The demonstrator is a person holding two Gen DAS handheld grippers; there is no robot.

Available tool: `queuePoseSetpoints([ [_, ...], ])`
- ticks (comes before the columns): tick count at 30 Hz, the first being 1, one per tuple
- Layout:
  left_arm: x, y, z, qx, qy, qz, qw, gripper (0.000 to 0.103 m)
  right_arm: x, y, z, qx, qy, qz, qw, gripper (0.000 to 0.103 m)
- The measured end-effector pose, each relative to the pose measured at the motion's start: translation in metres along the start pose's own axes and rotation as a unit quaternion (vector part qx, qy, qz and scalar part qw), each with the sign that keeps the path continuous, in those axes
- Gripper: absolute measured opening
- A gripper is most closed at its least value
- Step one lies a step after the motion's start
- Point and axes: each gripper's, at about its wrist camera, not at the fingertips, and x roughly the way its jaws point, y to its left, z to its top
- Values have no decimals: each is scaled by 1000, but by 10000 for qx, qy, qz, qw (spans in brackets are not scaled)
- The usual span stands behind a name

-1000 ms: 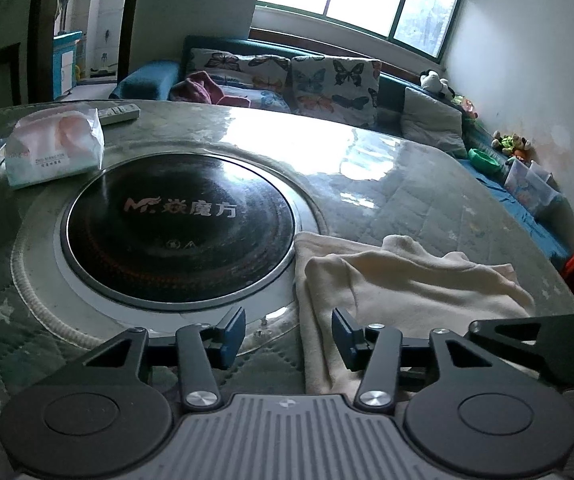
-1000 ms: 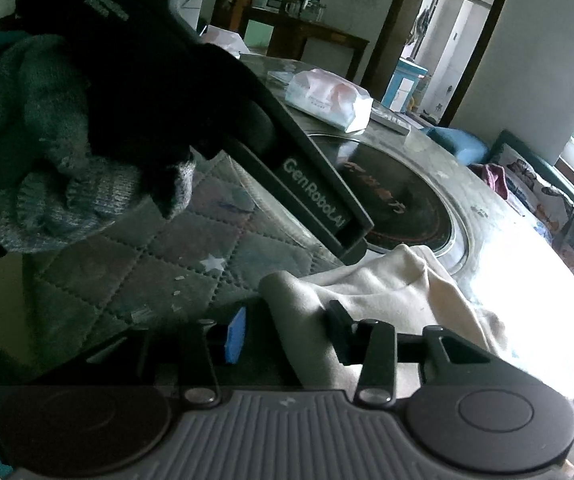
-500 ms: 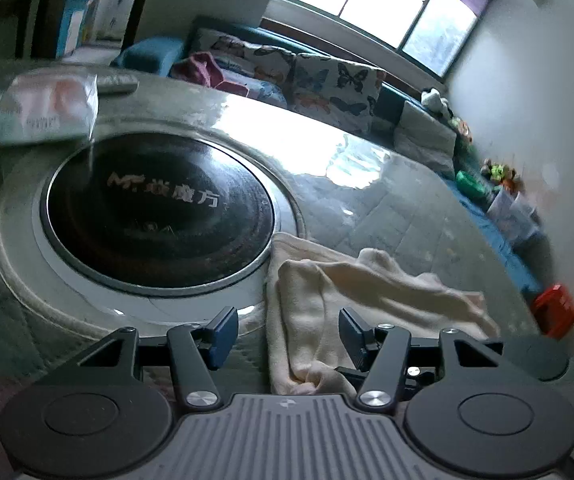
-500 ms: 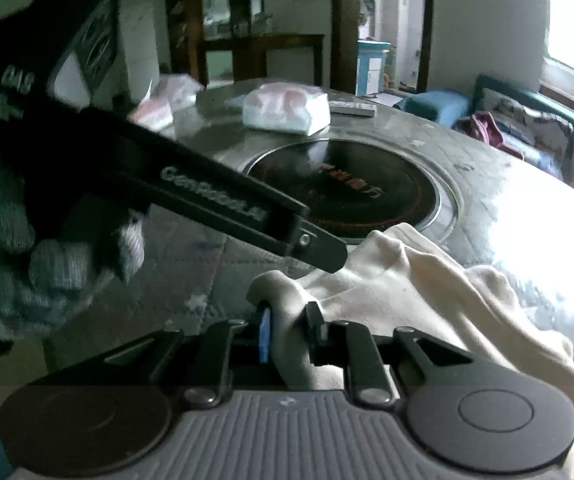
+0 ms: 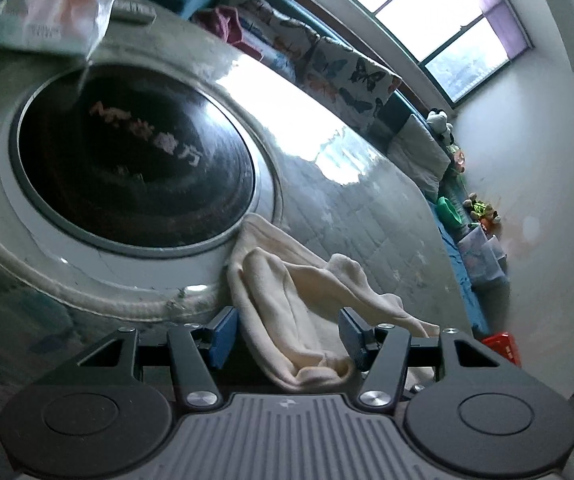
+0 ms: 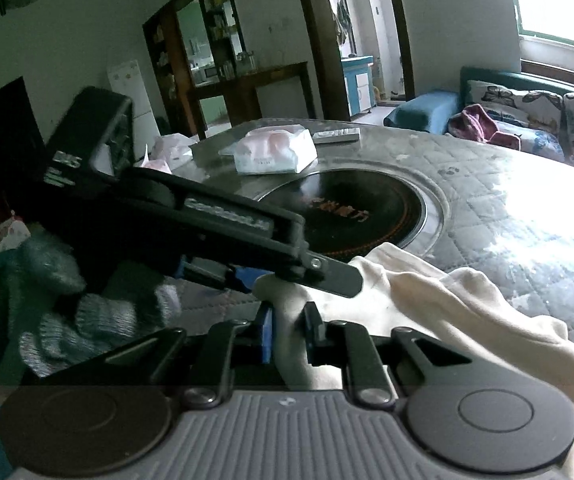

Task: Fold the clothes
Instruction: 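Lift the gripped garment edge with the left gripper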

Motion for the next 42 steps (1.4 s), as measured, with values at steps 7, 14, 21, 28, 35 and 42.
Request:
queuePoseSetpoints([
  [7, 15, 7, -2, -326, 186, -59, 9993, 33, -9, 3, -4, -30, -82, 152, 9998, 14],
  [14, 20, 9, -2, -289, 233, -32, 9993, 18, -12, 3, -13, 56, -101, 98, 9999, 16],
  [21, 18, 9, -3, -178, 225, 4, 9996, 18, -41, -18, -26, 380, -251, -344, 9984, 21],
  [28, 22, 7, -5, -104, 209, 23, 9997, 18, -82, -67, -63, 1137, -232, -1348, 9841, 22],
  [35, 22, 5, -4, -14, 220, 58, 9997, 17, -95, -88, -85, 1528, -220, -1570, 9754, 15],
  [42, 21, 3, -4, 25, 229, 89, 9997, 18, -94, -112, -79, 1585, -225, -1869, 9692, 19],
])
